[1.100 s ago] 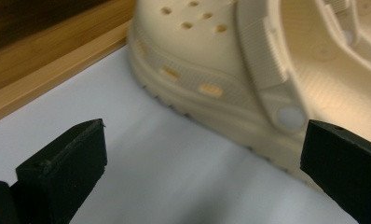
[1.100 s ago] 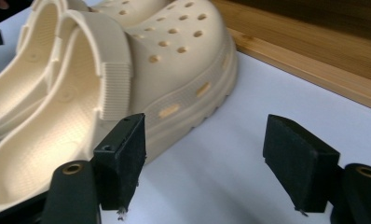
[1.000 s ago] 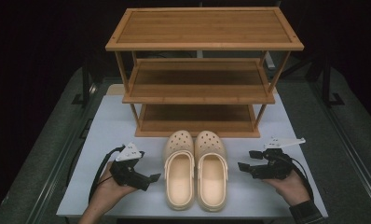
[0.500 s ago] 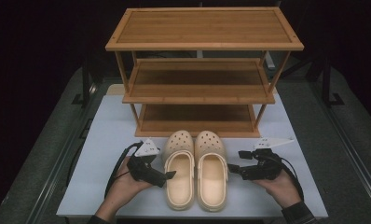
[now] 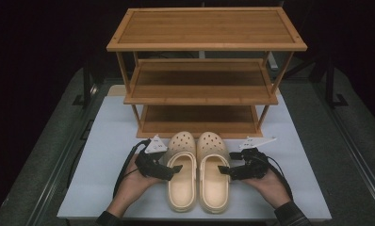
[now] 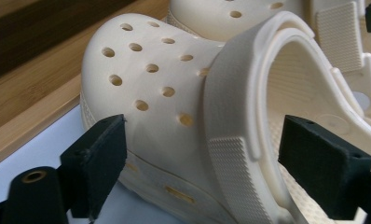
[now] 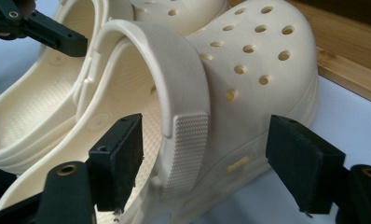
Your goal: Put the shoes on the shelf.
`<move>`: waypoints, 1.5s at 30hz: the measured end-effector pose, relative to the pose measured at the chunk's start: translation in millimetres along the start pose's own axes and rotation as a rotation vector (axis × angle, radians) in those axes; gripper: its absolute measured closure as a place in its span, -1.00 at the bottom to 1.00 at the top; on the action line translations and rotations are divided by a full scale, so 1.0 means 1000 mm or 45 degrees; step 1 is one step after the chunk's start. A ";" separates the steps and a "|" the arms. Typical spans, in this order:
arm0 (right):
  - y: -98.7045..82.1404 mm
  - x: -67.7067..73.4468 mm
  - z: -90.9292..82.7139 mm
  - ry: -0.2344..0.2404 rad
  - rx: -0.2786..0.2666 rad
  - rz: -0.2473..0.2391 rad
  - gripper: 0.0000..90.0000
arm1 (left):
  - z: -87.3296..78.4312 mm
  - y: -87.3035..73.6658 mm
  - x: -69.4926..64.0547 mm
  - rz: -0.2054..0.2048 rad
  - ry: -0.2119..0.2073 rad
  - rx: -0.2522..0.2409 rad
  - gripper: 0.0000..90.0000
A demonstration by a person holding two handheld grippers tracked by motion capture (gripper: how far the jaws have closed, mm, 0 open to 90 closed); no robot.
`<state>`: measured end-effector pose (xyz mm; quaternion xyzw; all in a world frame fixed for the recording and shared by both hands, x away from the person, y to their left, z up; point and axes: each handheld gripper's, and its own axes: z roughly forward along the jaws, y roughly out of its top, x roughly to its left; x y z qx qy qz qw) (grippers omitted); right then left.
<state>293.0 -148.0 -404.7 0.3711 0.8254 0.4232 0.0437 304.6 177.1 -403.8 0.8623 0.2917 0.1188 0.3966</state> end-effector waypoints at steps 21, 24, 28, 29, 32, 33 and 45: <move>-0.002 -0.001 0.000 -0.037 -0.001 -0.007 0.07 | -0.008 -0.003 -0.001 0.009 0.042 0.031 -0.16; -0.003 -0.003 -0.004 -0.055 -0.009 -0.009 0.23 | -0.011 -0.003 -0.001 0.023 0.060 0.028 -0.01; -0.003 -0.005 -0.010 -0.105 -0.028 -0.020 0.45 | -0.017 -0.003 0.002 0.025 0.092 0.028 0.24; -0.003 -0.005 -0.011 -0.124 -0.034 -0.026 0.49 | -0.019 -0.003 0.002 0.027 0.109 0.034 0.30; -0.003 -0.005 -0.013 -0.142 -0.029 -0.031 0.57 | -0.022 -0.002 0.002 0.037 0.156 0.036 0.49; -0.002 -0.005 -0.013 -0.150 -0.027 -0.037 0.60 | -0.023 -0.001 0.002 0.033 0.174 0.035 0.55; 0.000 -0.002 -0.017 -0.215 -0.038 -0.071 0.70 | -0.031 0.000 0.005 0.046 0.250 0.019 0.68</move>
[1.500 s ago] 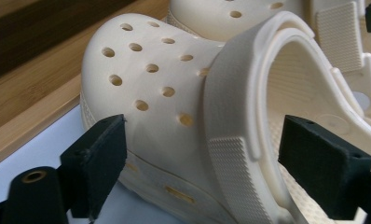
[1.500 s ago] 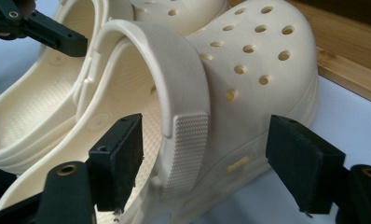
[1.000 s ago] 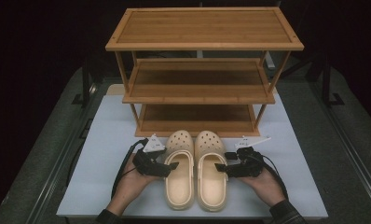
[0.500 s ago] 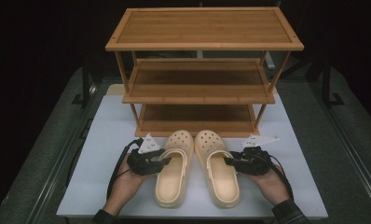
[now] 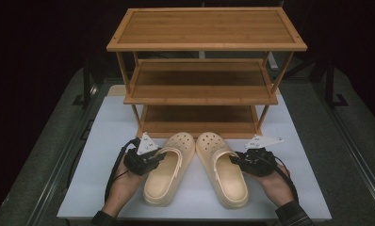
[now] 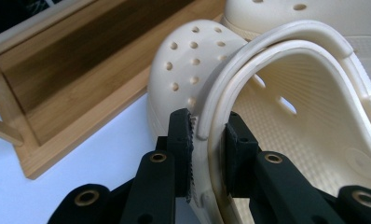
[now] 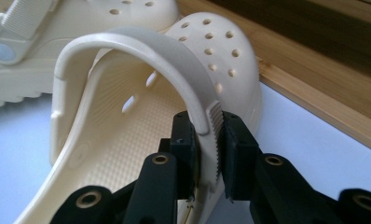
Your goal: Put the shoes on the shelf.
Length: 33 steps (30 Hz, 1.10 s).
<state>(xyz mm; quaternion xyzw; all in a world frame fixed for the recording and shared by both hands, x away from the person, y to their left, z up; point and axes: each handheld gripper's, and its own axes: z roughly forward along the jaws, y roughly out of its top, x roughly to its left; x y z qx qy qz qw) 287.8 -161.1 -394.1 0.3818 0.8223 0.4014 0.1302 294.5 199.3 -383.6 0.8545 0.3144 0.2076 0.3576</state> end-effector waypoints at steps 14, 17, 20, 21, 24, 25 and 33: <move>0.012 -0.009 -0.015 -0.042 -0.067 -0.016 0.71 | -0.012 0.013 0.011 -0.008 0.024 -0.067 0.69; 0.018 -0.015 -0.016 -0.059 -0.088 -0.014 0.72 | -0.010 0.020 0.017 -0.016 0.038 -0.090 0.69; 0.024 -0.022 -0.013 -0.070 -0.102 -0.010 0.72 | -0.005 0.027 0.024 -0.028 0.058 -0.108 0.69; 0.026 -0.025 -0.011 -0.076 -0.107 -0.013 0.72 | -0.002 0.029 0.027 -0.034 0.065 -0.113 0.69; 0.034 -0.034 -0.006 -0.093 -0.118 0.000 0.72 | 0.005 0.038 0.035 -0.043 0.081 -0.129 0.69; 0.037 -0.037 -0.004 -0.105 -0.124 0.006 0.72 | 0.007 0.040 0.036 -0.053 0.085 -0.138 0.69; 0.052 -0.058 0.013 -0.157 -0.160 0.023 0.72 | 0.034 0.048 0.047 -0.061 0.147 -0.151 0.69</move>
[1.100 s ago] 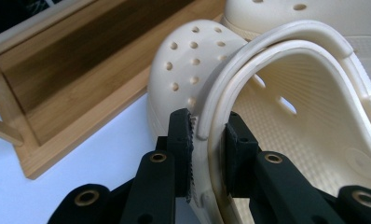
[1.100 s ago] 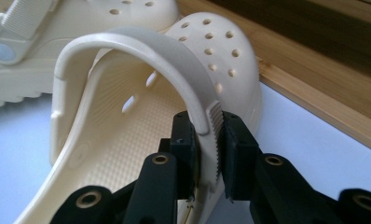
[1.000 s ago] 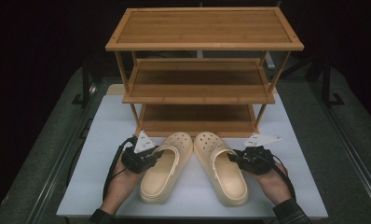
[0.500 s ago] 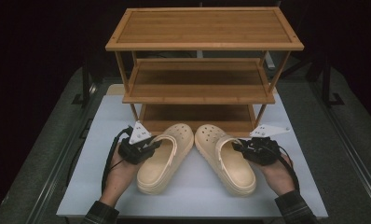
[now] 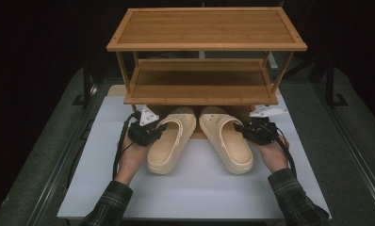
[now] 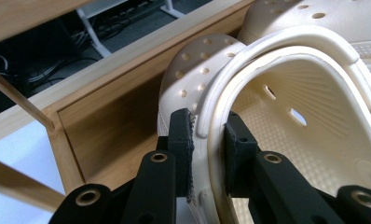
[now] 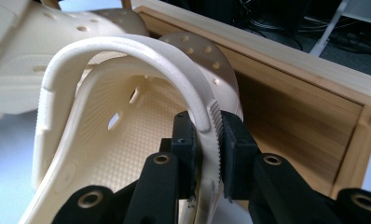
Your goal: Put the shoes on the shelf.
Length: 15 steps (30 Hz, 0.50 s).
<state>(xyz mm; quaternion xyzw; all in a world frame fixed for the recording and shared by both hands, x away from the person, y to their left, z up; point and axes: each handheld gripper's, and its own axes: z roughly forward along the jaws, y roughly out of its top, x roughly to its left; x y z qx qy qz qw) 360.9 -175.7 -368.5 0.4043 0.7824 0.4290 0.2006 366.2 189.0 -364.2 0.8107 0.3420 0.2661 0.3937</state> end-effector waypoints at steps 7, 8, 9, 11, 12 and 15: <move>0.010 -0.005 0.016 -0.030 0.005 0.004 0.72 | 0.021 0.003 0.004 -0.009 0.053 -0.017 0.69; 0.011 -0.006 0.018 -0.036 0.001 0.003 0.71 | 0.024 0.004 0.005 -0.004 0.066 -0.018 0.69; 0.012 -0.006 0.020 -0.042 0.003 0.010 0.71 | 0.026 0.004 0.005 -0.009 0.076 -0.026 0.69; 0.014 -0.007 0.023 -0.063 -0.002 0.006 0.71 | 0.030 0.003 0.005 -0.008 0.095 -0.028 0.69; 0.015 -0.007 0.024 -0.074 -0.001 0.000 0.71 | 0.032 0.003 0.004 -0.010 0.102 -0.031 0.69; 0.016 -0.008 0.029 -0.088 0.001 0.014 0.71 | 0.038 0.002 0.004 -0.017 0.113 -0.025 0.69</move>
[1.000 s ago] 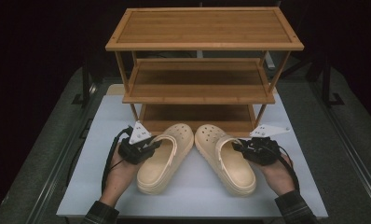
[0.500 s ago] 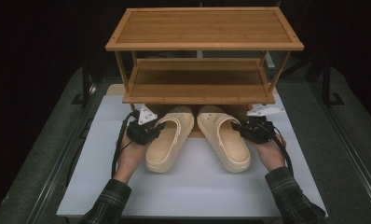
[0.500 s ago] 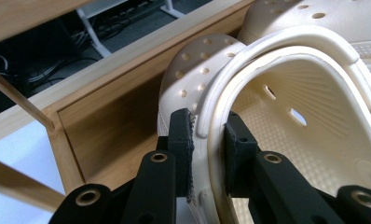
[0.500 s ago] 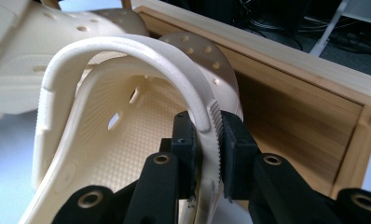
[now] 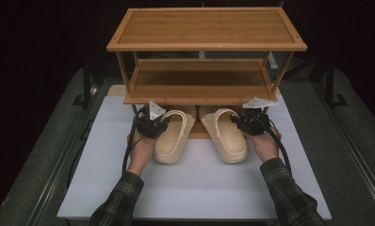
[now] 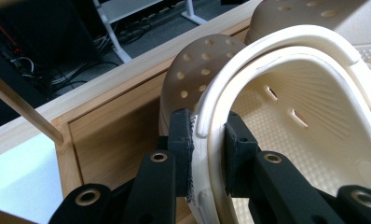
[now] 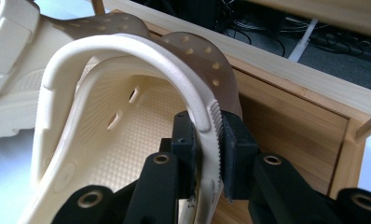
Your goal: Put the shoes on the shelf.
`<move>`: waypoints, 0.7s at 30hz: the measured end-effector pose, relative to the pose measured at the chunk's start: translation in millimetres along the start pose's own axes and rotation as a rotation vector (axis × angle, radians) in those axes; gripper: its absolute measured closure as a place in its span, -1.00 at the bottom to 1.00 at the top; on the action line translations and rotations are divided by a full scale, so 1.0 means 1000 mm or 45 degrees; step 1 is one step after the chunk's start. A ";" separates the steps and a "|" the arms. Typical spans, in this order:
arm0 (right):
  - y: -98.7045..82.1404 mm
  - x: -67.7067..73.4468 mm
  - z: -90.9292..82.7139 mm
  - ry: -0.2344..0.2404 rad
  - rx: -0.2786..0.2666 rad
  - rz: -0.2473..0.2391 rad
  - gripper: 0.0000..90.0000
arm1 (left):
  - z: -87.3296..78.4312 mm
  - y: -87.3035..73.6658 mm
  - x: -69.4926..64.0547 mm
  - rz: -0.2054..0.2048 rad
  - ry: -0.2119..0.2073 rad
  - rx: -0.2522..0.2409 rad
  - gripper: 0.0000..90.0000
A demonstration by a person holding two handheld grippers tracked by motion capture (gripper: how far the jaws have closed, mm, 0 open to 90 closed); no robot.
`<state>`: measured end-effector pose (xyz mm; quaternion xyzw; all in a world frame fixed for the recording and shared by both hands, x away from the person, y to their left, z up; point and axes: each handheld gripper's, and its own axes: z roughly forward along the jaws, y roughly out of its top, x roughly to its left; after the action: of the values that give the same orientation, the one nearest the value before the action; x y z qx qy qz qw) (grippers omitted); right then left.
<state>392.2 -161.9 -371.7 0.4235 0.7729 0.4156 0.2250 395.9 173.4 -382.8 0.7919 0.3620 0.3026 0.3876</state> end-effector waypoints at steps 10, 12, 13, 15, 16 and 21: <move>0.001 0.003 0.013 -0.062 0.002 -0.004 0.71 | 0.014 -0.001 -0.008 0.013 0.050 -0.009 0.69; 0.000 0.004 0.016 -0.073 0.005 -0.004 0.71 | 0.016 -0.001 -0.008 0.023 0.063 -0.003 0.69; 0.000 0.004 0.017 -0.076 0.003 -0.001 0.71 | 0.017 -0.001 -0.009 0.021 0.066 -0.005 0.69; 0.000 0.004 0.019 -0.080 0.004 0.002 0.71 | 0.019 -0.002 -0.010 0.011 0.072 -0.013 0.69; -0.001 0.004 0.020 -0.079 0.007 0.005 0.71 | 0.020 -0.002 -0.010 0.006 0.070 -0.015 0.69; -0.002 0.006 0.026 -0.087 0.012 0.011 0.71 | 0.025 -0.002 -0.014 -0.001 0.063 -0.008 0.68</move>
<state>406.3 -146.1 -387.5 0.4418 0.7648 0.3983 0.2475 406.0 153.5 -400.0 0.7828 0.3708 0.3231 0.3812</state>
